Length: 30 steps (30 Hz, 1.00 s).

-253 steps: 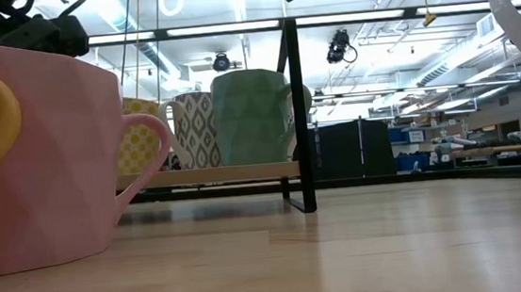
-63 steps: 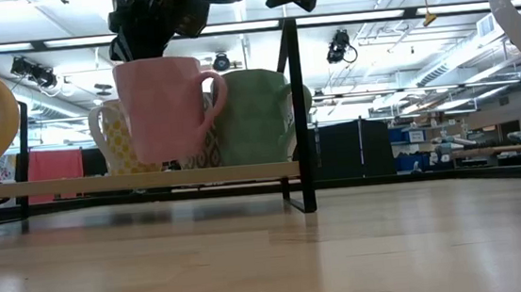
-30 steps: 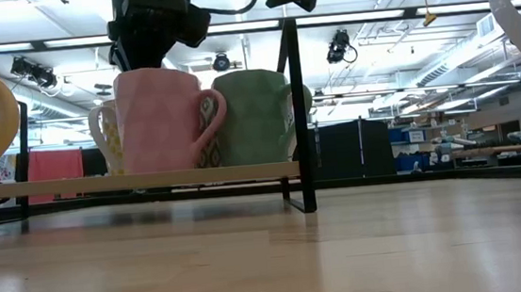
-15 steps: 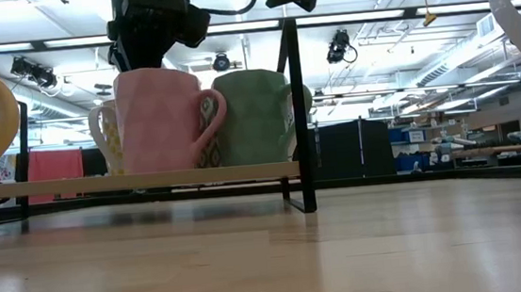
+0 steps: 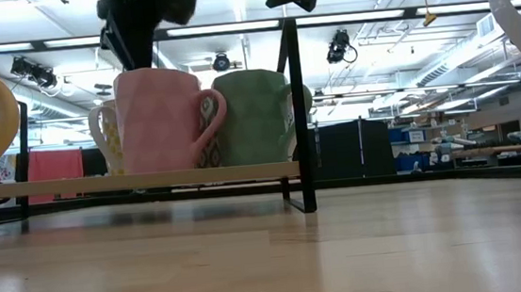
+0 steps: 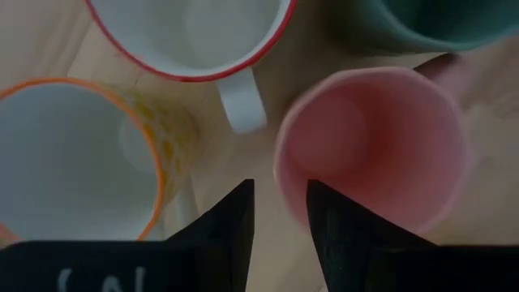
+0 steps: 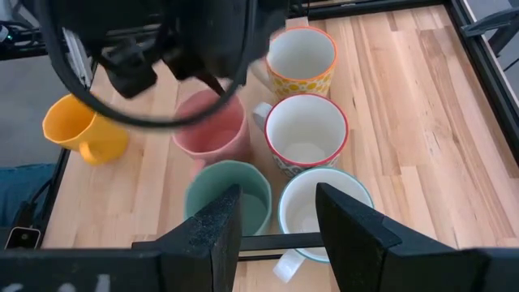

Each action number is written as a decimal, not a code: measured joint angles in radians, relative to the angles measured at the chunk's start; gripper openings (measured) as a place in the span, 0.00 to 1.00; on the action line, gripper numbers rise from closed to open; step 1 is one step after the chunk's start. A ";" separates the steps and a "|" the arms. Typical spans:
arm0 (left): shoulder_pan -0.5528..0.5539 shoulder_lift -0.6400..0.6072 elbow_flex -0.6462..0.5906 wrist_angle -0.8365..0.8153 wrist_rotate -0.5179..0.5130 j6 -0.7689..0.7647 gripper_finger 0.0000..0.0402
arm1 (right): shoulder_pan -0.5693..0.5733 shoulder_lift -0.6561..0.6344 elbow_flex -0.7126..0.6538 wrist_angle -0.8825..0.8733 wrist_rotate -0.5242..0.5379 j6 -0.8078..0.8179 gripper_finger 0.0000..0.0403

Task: Place coffee mugs
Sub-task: Put the yellow mug on the shelf

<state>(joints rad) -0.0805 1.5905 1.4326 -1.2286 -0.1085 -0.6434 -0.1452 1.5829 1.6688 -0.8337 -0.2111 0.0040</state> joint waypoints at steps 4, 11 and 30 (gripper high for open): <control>-0.019 -0.051 0.000 0.000 0.000 -0.010 0.30 | 0.000 0.000 0.000 0.000 0.000 0.000 0.40; -0.127 -0.114 0.000 0.000 0.034 -0.178 0.30 | 0.000 0.000 0.000 -0.002 0.000 0.000 0.40; -0.615 -0.087 0.001 0.038 0.035 -1.188 0.30 | 0.000 0.000 0.000 -0.001 0.000 0.000 0.40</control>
<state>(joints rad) -0.6951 1.5039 1.4338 -1.1901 -0.0736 -1.8314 -0.1452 1.5829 1.6688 -0.8346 -0.2111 0.0040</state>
